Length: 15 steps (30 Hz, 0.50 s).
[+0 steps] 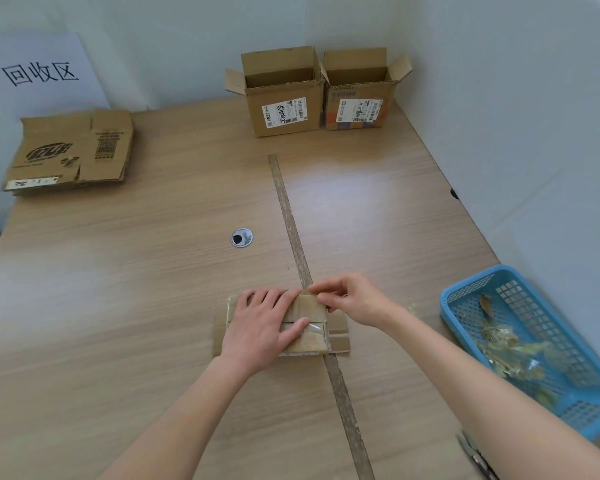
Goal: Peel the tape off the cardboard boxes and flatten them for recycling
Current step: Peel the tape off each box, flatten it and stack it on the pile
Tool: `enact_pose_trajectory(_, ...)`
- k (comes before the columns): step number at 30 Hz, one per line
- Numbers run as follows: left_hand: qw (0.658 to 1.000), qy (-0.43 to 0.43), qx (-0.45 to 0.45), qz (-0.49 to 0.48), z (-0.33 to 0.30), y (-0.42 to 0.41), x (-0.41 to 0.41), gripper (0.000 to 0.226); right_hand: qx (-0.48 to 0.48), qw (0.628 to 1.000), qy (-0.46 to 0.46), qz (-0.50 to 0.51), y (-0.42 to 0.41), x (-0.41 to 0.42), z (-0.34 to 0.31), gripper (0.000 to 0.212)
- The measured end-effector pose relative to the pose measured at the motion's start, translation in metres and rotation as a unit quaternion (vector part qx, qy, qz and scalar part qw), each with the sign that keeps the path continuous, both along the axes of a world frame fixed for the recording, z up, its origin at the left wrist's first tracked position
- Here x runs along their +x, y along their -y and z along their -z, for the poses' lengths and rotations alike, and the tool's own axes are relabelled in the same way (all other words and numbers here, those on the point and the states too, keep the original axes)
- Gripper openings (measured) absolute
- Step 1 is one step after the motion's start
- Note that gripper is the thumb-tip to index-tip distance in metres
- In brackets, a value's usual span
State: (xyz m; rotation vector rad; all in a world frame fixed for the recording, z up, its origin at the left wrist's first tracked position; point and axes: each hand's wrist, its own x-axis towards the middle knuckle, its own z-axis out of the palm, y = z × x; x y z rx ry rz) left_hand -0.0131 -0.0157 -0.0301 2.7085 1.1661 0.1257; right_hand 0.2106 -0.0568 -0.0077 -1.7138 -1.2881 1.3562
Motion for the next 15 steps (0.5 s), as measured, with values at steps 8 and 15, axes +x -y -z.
enact_pose_trajectory(8, 1.0, -0.006, -0.007, -0.001, -0.001, -0.001, 0.001, 0.058, -0.083, 0.933, -0.17, 0.307, 0.001, -0.011, 0.016, 0.011)
enact_pose_trajectory(15, 1.0, -0.005, -0.008, -0.004, -0.001, -0.002, 0.0, 0.059, -0.057, 0.936, 0.031, 0.346, -0.004, -0.016, 0.015, 0.01)
